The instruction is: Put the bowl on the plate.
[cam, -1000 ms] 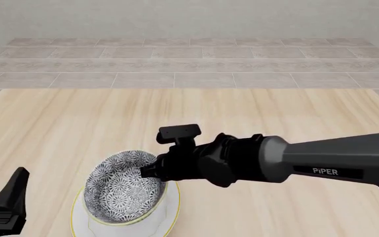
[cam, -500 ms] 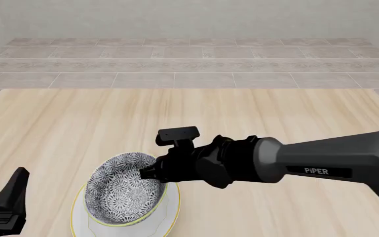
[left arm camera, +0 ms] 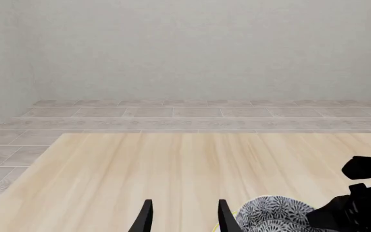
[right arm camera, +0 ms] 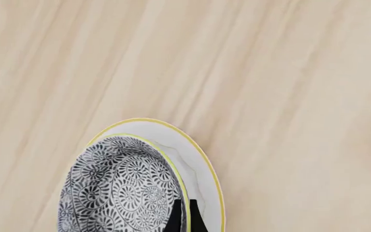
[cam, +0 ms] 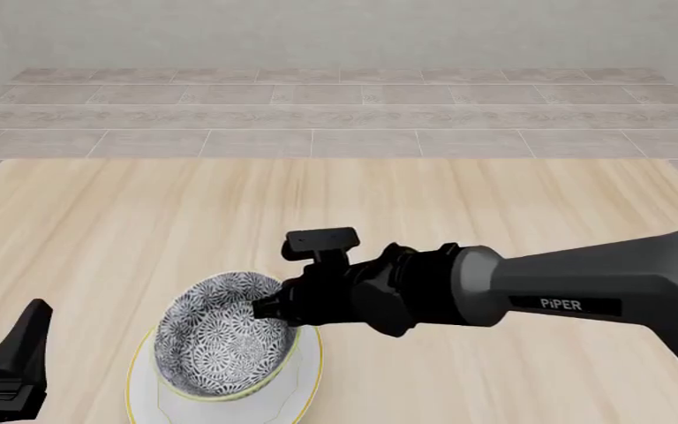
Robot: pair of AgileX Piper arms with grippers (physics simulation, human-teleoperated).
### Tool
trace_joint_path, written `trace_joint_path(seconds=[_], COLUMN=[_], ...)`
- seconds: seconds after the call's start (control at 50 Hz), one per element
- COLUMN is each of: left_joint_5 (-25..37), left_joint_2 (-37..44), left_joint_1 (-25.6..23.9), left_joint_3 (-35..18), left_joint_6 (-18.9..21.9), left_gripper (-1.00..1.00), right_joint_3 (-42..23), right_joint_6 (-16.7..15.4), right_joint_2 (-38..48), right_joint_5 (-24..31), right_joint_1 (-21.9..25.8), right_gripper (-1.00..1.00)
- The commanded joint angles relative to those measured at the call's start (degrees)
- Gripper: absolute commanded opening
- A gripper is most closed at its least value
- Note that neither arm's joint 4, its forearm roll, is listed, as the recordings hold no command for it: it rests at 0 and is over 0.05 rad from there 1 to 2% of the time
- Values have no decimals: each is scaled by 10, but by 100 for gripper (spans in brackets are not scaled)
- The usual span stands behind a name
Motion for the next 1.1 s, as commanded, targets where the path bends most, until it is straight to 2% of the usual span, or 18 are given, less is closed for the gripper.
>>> trace_joint_path(seconds=[0.02,0.18,0.24,0.32,0.34,0.86,1.1], left_joint_5=[0,0,0,0,0,0,0], left_joint_2=[0,0,0,0,0,0,0], left_joint_1=[0,0,0,0,0,0,0], left_joint_3=[0,0,0,0,0,0,0], left_joint_6=[0,0,0,0,0,0,0], left_gripper=[100,100,100,100,100,100,100], right_joint_3=[1,-3,-5,-5,-3,2,17], right_joint_6=[3,8,24,26,24,10,-8], right_joint_2=[3,4,5,6,4,-13,-50], right_joint_5=[-4,-5,-15,-16,-16,-13,-12], right_joint_1=[-4,2,19,21,18,7,-15], right_gripper=[-100,-100,-100,-100,100,100,100])
